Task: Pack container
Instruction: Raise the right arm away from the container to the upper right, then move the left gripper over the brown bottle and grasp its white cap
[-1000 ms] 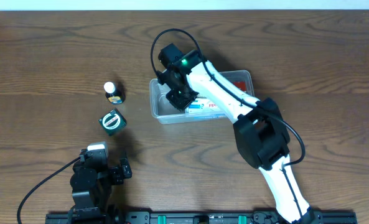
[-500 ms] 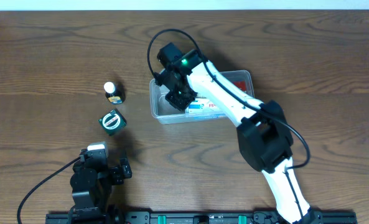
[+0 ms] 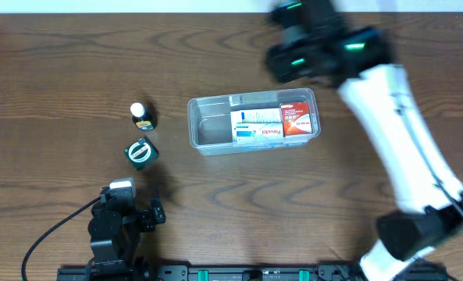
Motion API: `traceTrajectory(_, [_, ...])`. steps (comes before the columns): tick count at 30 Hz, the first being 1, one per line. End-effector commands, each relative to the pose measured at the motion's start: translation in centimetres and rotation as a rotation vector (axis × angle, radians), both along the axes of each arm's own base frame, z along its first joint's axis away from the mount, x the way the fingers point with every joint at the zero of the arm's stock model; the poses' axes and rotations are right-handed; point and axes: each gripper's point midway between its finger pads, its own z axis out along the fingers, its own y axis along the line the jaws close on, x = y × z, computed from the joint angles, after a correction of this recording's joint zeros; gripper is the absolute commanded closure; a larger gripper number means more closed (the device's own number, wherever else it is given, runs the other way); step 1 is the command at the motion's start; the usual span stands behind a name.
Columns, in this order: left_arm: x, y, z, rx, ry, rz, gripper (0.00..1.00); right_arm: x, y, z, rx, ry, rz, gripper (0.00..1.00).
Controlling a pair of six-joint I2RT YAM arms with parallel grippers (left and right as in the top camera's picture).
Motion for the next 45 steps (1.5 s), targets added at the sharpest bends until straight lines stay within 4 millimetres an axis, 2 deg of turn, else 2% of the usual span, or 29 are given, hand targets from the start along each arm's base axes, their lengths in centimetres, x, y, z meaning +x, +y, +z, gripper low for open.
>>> traceTrajectory(1, [0.0,-0.1,0.1,-0.002,-0.005,-0.008,0.02,0.8,-7.2,2.0,0.015,-0.003,-0.265,0.52])
traceTrajectory(3, [0.0,-0.1,0.1,-0.002,-0.005,-0.008,0.02,0.7,-10.7,2.3,0.008,0.008,-0.342,0.32])
traceTrajectory(5, [0.0,-0.1,0.1,-0.002,-0.005,-0.008,0.02,0.4,-13.5,2.0,0.001,0.032,-0.407,0.18])
traceTrajectory(6, [0.0,-0.1,0.1,-0.002,-0.005,-0.008,0.02,0.3,-14.6,1.8,-0.003,0.047,-0.430,0.04])
traceTrajectory(7, [0.0,-0.1,0.1,-0.002,-0.005,-0.008,0.02,0.1,-15.5,1.6,-0.007,0.060,-0.454,0.01])
traceTrajectory(10, [0.0,-0.1,0.1,-0.002,-0.005,-0.008,0.02,0.1,-17.4,1.4,-0.007,0.072,-0.498,0.01])
traceTrajectory(13, [0.3,-0.1,0.6,0.006,-0.026,-0.011,0.02,0.1,-18.3,1.3,-0.007,0.073,-0.521,0.01])
traceTrajectory(16, [1.0,-0.6,1.9,-0.028,-0.089,-0.026,0.02,0.0,-18.5,1.3,-0.009,0.079,-0.524,0.01])
traceTrajectory(18, [0.8,-1.8,1.4,-0.109,-0.066,-0.058,0.02,0.0,-18.4,1.2,-0.009,0.081,-0.523,0.01])
traceTrajectory(21, [0.9,-2.1,1.7,-0.135,-0.080,-0.064,0.02,0.0,-18.4,1.2,-0.009,0.081,-0.523,0.01])
traceTrajectory(23, [1.3,-2.5,3.1,-0.161,-0.129,-0.083,0.02,0.0,-18.4,1.2,-0.009,0.081,-0.523,0.01])
traceTrajectory(27, [1.3,-1.9,7.4,-0.134,-0.198,-0.052,0.02,0.0,-18.5,1.2,-0.009,0.081,-0.523,0.01])
traceTrajectory(29, [1.5,-1.5,9.1,-0.126,-0.187,-0.032,0.02,0.0,-18.4,1.2,-0.009,0.081,-0.523,0.01])
traceTrajectory(32, [2.2,-0.7,10.8,-0.131,-0.085,0.018,0.02,0.0,-18.4,1.2,-0.009,0.081,-0.523,0.01])
traceTrajectory(36, [4.8,0.1,12.8,-0.126,0.114,0.059,0.02,0.0,-18.4,1.2,-0.009,0.081,-0.523,0.01])
traceTrajectory(41, [9.9,1.1,14.8,-0.107,0.327,0.060,0.02,0.0,-18.4,1.2,-0.009,0.081,-0.523,0.01])
traceTrajectory(45, [13.6,1.1,15.1,-0.133,0.401,0.049,0.02,0.0,-18.4,1.2,-0.009,0.081,-0.523,0.01])
